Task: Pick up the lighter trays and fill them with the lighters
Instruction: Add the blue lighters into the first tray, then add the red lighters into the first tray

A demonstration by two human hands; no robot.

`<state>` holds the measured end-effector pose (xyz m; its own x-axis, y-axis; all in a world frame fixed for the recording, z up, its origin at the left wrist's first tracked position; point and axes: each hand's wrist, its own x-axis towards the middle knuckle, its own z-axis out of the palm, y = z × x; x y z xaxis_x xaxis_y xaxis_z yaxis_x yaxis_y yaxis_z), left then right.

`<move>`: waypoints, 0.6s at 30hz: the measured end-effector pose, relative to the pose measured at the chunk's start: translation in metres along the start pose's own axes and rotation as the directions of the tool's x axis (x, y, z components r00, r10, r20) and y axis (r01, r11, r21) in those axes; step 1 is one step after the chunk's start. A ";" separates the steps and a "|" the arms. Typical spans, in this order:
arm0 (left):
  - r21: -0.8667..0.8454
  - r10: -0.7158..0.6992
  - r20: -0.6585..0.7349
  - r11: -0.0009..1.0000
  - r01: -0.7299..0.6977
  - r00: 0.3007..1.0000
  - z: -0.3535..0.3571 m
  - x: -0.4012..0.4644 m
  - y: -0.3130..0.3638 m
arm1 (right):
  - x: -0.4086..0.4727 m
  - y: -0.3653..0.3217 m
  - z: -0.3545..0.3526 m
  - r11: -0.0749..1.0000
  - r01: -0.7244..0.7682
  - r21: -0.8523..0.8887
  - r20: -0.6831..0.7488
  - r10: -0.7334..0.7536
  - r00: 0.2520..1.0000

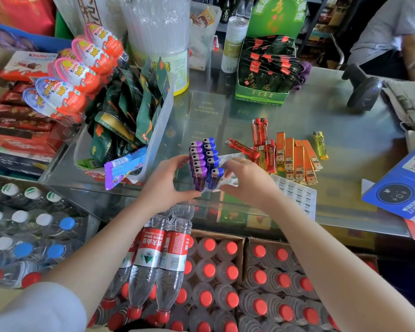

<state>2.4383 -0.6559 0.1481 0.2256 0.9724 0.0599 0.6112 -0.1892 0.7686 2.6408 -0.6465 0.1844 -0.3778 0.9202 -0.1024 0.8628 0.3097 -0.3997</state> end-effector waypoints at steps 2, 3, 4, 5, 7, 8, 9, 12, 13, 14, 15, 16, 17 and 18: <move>0.005 0.002 0.003 1.000 -0.002 1.000 0.000 0.001 -0.001 | 0.004 0.011 -0.008 0.998 0.032 0.056 -0.144 -0.024 0.989; 0.007 -0.001 0.004 1.000 0.001 1.000 0.001 0.001 -0.002 | 0.008 0.016 -0.008 0.997 0.025 0.074 -0.252 -0.006 0.968; 0.010 -0.005 0.006 1.000 0.005 1.000 0.001 0.002 -0.003 | 0.013 0.021 -0.008 0.997 -0.004 0.072 -0.340 0.028 0.940; 0.012 -0.011 0.010 1.000 0.011 1.000 0.001 0.004 -0.004 | 0.019 0.026 -0.008 0.997 -0.067 0.049 -0.387 0.081 0.918; 0.011 -0.020 0.021 1.000 0.019 1.000 0.001 0.005 -0.007 | 0.033 0.037 -0.005 0.972 -0.227 -0.060 -0.363 0.191 0.912; 0.009 -0.020 0.025 1.000 0.020 0.999 0.001 0.005 -0.007 | 0.038 0.042 -0.004 0.955 -0.277 -0.105 -0.325 0.230 0.917; 0.002 -0.022 0.028 1.000 0.022 0.999 0.001 0.006 -0.008 | 0.043 0.045 -0.004 0.946 -0.301 -0.117 -0.291 0.257 0.921; -0.030 -0.016 0.044 0.999 0.017 0.999 0.000 0.007 -0.007 | 0.056 0.046 -0.005 0.950 -0.304 -0.076 -0.240 0.279 0.930; -0.036 -0.007 0.049 0.999 0.009 0.999 -0.001 0.008 -0.007 | 0.061 0.044 -0.006 0.953 -0.296 -0.068 -0.224 0.275 0.935; -0.036 0.002 0.056 0.999 0.000 0.998 -0.001 0.009 -0.007 | 0.064 0.042 -0.006 0.956 -0.287 -0.053 -0.203 0.271 0.941; -0.036 0.008 0.064 0.999 -0.006 0.998 -0.001 0.010 -0.008 | 0.066 0.040 -0.008 0.962 -0.273 -0.024 -0.187 0.264 0.946; -0.033 0.011 0.069 0.999 -0.008 0.998 -0.001 0.011 -0.009 | 0.067 0.037 -0.010 0.968 -0.250 0.027 -0.179 0.251 0.951; -0.033 0.009 0.070 0.999 -0.007 0.997 -0.001 0.012 -0.011 | 0.067 0.035 -0.011 0.971 -0.217 0.100 -0.178 0.232 0.956; -0.034 0.003 0.068 0.999 0.000 0.998 -0.001 0.011 -0.011 | 0.065 0.032 -0.013 0.966 -0.178 0.186 -0.186 0.212 0.959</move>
<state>2.4331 -0.6424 0.1410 0.2785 0.9603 0.0182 0.5852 -0.1846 0.7896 2.6487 -0.5738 0.1765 -0.1165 0.9931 -0.0133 0.8382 0.0911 -0.5377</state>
